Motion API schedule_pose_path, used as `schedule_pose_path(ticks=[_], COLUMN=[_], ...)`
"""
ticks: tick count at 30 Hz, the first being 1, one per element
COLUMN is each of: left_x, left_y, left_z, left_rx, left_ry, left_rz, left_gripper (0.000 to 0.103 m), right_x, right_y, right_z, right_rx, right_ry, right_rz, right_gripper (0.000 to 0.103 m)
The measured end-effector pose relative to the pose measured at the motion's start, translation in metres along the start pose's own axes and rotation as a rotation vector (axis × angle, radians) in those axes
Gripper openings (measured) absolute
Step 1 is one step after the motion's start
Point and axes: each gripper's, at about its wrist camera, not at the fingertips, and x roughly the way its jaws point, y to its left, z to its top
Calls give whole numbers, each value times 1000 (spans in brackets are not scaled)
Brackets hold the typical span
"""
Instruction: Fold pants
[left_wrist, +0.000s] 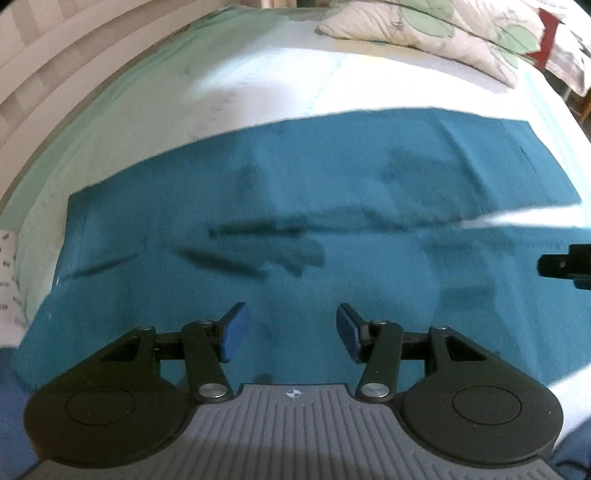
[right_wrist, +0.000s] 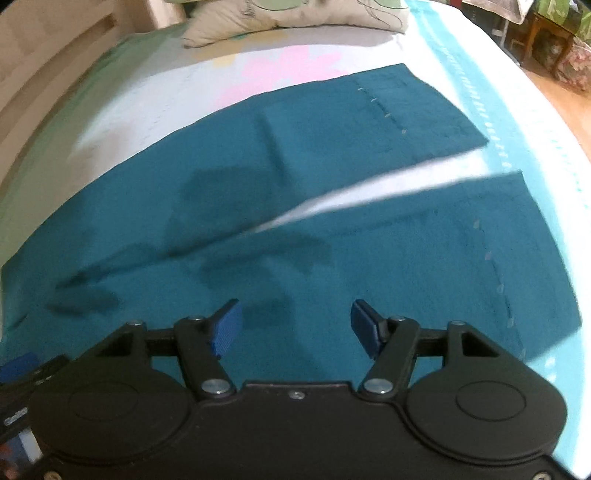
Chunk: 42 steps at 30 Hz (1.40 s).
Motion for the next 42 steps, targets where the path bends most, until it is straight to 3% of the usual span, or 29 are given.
schedule_pose_path(ticks=[12,20,28,29,30,31,33,42], left_x=[73,107,124,124,125,127,128,120], left_y=[21,33,44,45,47,49,52,66], left_z=[96,117,128,129,131,134,139,162], left_rx=[-7,-33,-37,-41,-47,-54,-69,-186], left_ry=[0,32,44,44,44,43,42,61], left_rz=[82,84,99,100,98,93,83,-39], left_gripper=[51,51,51,51,51,51,51,50], right_x=[100,163,210,210,208,206,196,141], right_y=[27,45,45,46,48,51,49,1], right_z=[169,231,244,241,240,237,231,187], right_rx=[60,171,244,232,212,175,153,201], right_ry=[-49,-45,40,28,18,27,17,14], right_rz=[-57,-85,-176,-193,-215,-231,-216,-77], right_gripper=[58,58,56,51,31,16,9,8])
